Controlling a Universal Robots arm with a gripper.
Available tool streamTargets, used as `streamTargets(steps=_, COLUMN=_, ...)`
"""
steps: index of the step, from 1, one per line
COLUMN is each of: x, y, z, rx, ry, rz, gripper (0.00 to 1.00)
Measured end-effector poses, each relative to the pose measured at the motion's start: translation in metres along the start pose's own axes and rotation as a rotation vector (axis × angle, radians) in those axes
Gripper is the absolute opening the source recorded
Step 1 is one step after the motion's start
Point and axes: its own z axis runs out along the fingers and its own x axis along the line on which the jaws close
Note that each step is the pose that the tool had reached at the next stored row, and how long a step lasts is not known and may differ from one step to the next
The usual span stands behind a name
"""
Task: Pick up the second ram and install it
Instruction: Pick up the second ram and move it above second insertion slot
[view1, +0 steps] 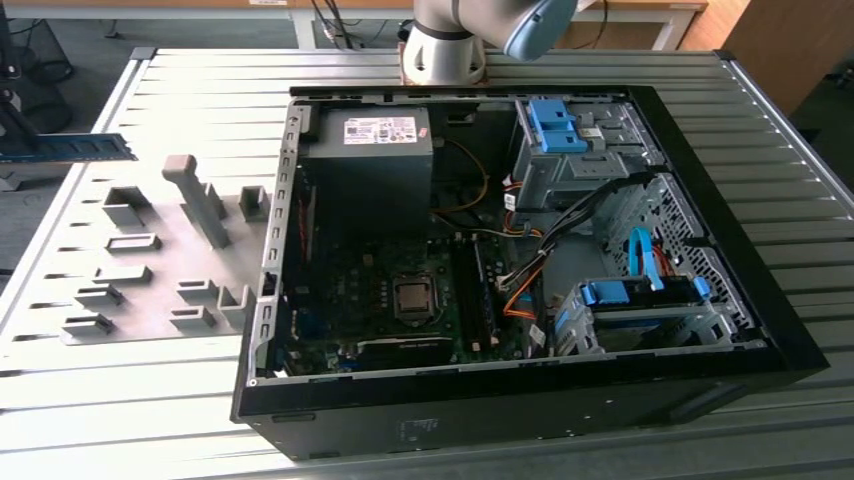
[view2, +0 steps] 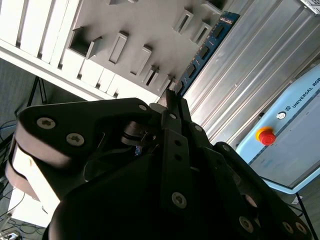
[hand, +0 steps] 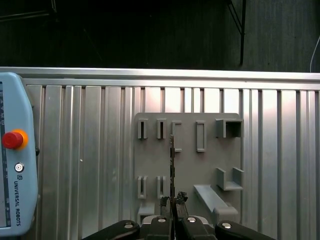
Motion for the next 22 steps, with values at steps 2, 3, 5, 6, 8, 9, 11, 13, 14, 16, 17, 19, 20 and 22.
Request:
streamTargets(steps=2, x=0.0, y=-0.0009, z=0.0, rx=0.0, ry=0.0, rz=0.0, gripper=0.14)
streamTargets(steps=3, x=0.0, y=-0.0015, z=0.0, rx=0.0, ry=0.0, rz=0.0, gripper=0.14)
streamTargets(steps=5, x=0.0, y=-0.0025, z=0.0, rx=0.0, ry=-0.0001, rz=0.0, gripper=0.14)
streamTargets(steps=6, x=0.0, y=-0.003, z=0.0, rx=0.0001, ry=-0.0001, rz=0.0, gripper=0.14)
streamTargets(steps=8, x=0.0, y=-0.0041, z=-0.0001, rx=0.0, ry=0.0, rz=0.0, gripper=0.14)
streamTargets(steps=9, x=0.0, y=-0.0046, z=-0.0001, rx=0.0, ry=0.0, rz=0.0, gripper=0.14)
streamTargets(steps=11, x=0.0, y=-0.0057, z=-0.0001, rx=0.0, ry=0.0, rz=0.0, gripper=0.14)
streamTargets(steps=13, x=0.0, y=-0.0068, z=-0.0001, rx=0.0, ry=0.0, rz=0.0, gripper=0.14)
streamTargets(steps=14, x=0.0, y=-0.0074, z=-0.0001, rx=0.0001, ry=-0.0001, rz=0.0, gripper=0.14)
streamTargets(steps=16, x=0.0, y=-0.0087, z=-0.0002, rx=0.0, ry=0.0, rz=0.0, gripper=0.14)
streamTargets(steps=17, x=0.0, y=-0.0093, z=-0.0002, rx=0.0, ry=0.0, rz=0.0, gripper=0.14)
streamTargets(steps=19, x=0.0, y=-0.0105, z=-0.0002, rx=0.0001, ry=-0.0001, rz=0.0, gripper=0.14)
streamTargets(steps=20, x=0.0, y=-0.0111, z=-0.0002, rx=0.0001, ry=-0.0001, rz=0.0, gripper=0.14)
streamTargets(steps=22, x=0.0, y=-0.0124, z=-0.0003, rx=0.0, ry=0.0, rz=0.0, gripper=0.14)
